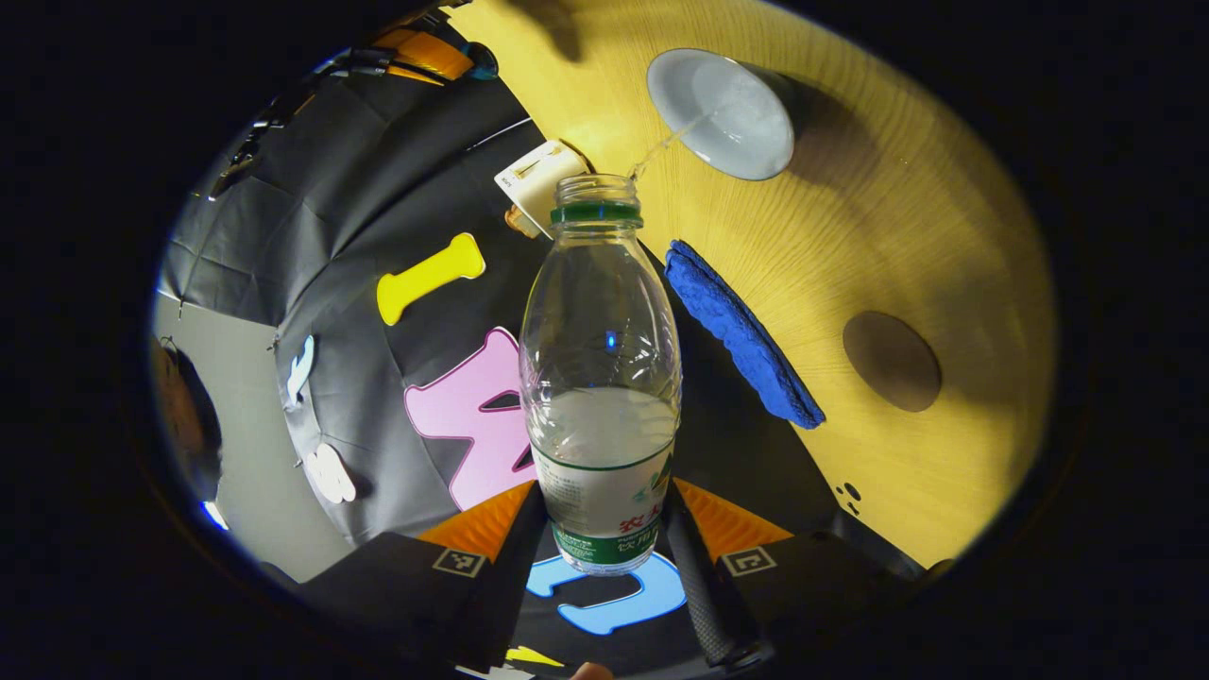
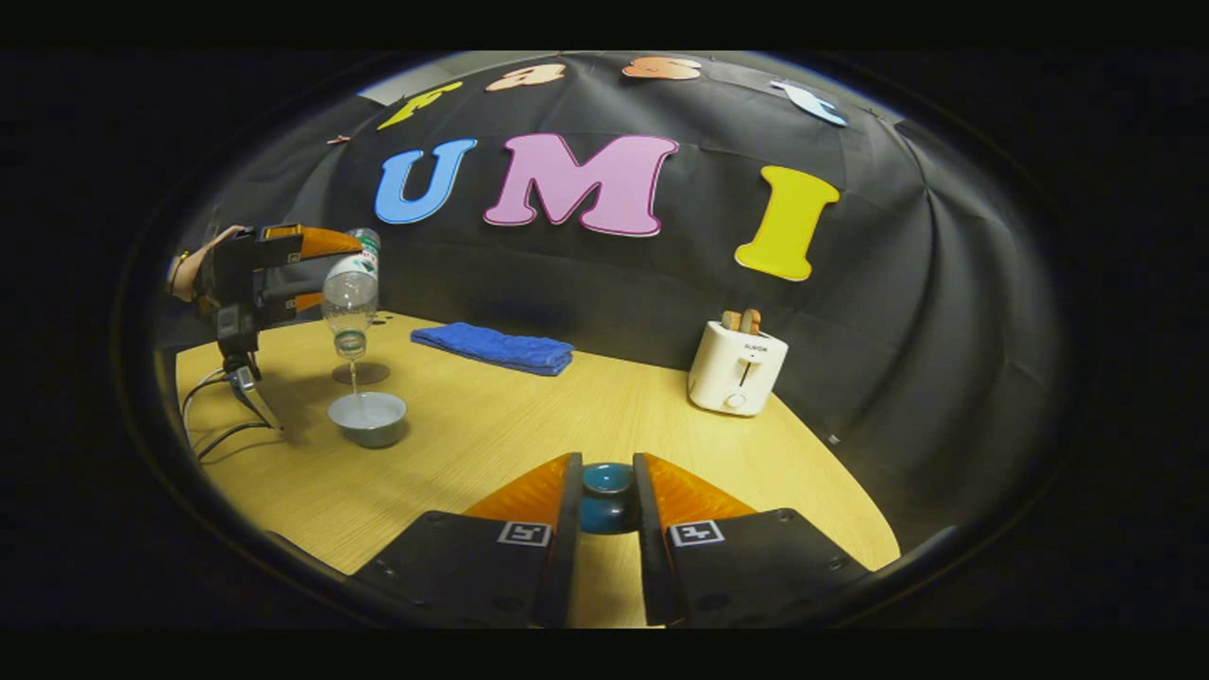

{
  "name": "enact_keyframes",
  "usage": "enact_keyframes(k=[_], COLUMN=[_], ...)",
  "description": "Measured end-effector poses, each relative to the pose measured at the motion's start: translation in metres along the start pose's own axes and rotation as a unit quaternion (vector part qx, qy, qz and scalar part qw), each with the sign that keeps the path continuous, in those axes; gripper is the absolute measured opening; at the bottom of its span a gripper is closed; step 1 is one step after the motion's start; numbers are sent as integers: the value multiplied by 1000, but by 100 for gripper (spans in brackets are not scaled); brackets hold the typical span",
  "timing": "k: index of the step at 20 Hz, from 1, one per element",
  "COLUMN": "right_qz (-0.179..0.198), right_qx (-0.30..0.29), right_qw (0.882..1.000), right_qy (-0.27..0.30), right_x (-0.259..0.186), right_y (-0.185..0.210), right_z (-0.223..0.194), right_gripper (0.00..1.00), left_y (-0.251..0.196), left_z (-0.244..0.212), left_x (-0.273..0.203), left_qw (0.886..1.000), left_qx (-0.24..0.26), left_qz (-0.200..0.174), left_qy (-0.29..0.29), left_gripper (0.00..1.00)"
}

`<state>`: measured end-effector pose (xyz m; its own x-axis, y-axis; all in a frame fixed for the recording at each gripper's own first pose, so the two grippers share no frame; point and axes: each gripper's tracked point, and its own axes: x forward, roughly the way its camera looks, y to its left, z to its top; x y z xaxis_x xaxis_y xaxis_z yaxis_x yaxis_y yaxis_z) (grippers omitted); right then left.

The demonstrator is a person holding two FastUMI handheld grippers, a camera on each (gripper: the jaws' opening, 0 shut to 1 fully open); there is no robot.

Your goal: Open the teacup lid with one hand, grasp the water bottle and pour water into the teacup with the other hand; after pouring, place the water bottle on the coaster and then close the teacup lid.

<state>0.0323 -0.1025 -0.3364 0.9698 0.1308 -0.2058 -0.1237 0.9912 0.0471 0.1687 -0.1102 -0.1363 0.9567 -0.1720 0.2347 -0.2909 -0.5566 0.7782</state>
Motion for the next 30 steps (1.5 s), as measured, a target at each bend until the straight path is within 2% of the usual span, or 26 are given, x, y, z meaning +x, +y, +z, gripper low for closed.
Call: enact_keyframes(k=[3, 4, 5, 6, 8, 9, 10, 11, 12, 14, 17, 20, 21, 22, 23, 24, 25, 26, 27, 28, 30], right_qz=[-1, -1, -1, -3, -2, -2, -2, -2, -2, -4, -5, -5, -5, -5, -4, -4, -3, -3, -3, -3, -2], right_qx=[-1, 0, 0, 0, -1, -1, -2, -2, -2, -2, -1, 0, 0, -1, -5, -7, -8, -9, -9, -8, -9], right_qw=[1000, 1000, 1000, 1000, 1000, 1000, 1000, 1000, 1000, 1000, 1000, 1000, 1000, 1000, 1000, 1000, 1000, 1000, 1000, 1000, 1000], right_qy=[0, 0, 0, -1, 0, 0, 0, 0, 1, 1, 1, 4, 5, 7, 9, 11, 12, 13, 13, 14, 16], right_x=[-1, -1, 0, -1, 0, 0, 1, 1, 2, 4, 5, 8, 8, 9, 12, 13, 14, 16, 17, 20, 25], right_y=[-1, -1, -1, -2, -1, -1, 0, 0, 0, -1, 0, 4, 5, 8, 12, 14, 18, 21, 24, 28, 37], right_z=[0, 0, 0, 0, -2, -2, -2, -2, -3, -2, -1, -1, -2, -2, -2, -1, 0, 1, 2, 4, 6], right_gripper=[30, 26, 26, 30, 30, 35, 30, 30, 35, 31, 30, 26, 26, 31, 26, 35, 35, 26, 30, 31, 33], left_y=[7, 6, 5, 5, 3, 2, 1, 1, 1, -1, -7, -20, -27, -32, -38, -43, -49, -56, -60, -63, -67], left_z=[1, 2, 3, 4, 3, 4, 5, 6, 6, 7, 8, 2, 3, 5, 4, 3, 0, -7, -7, -11, -11], left_x=[2, 2, 2, 2, 3, 4, 6, 6, 6, 7, 8, 10, 9, 7, 2, -2, -6, -12, -11, -10, 0], left_qw=[1000, 1000, 1000, 1000, 1000, 1000, 1000, 999, 999, 999, 999, 999, 996, 992, 981, 968, 950, 918, 885, 846, 754], left_qx=[14, 15, 15, 16, 18, 20, 21, 21, 20, 15, 13, -33, -71, -108, -174, -229, -286, -368, -436, -505, -630], left_qz=[1, -1, -1, -1, -2, -3, -2, -2, -2, -5, -15, -37, -53, -67, -89, -105, -118, -132, -139, -143, -146], left_qy=[-8, -10, -13, -14, -17, -19, -22, -24, -26, -29, -29, -19, -14, -10, 3, 17, 35, 62, 81, 98, 116], left_gripper=[75, 75, 75, 75, 75, 75, 75, 75, 75, 75, 75, 75, 75, 75, 74, 75, 75, 75, 75, 75, 75])
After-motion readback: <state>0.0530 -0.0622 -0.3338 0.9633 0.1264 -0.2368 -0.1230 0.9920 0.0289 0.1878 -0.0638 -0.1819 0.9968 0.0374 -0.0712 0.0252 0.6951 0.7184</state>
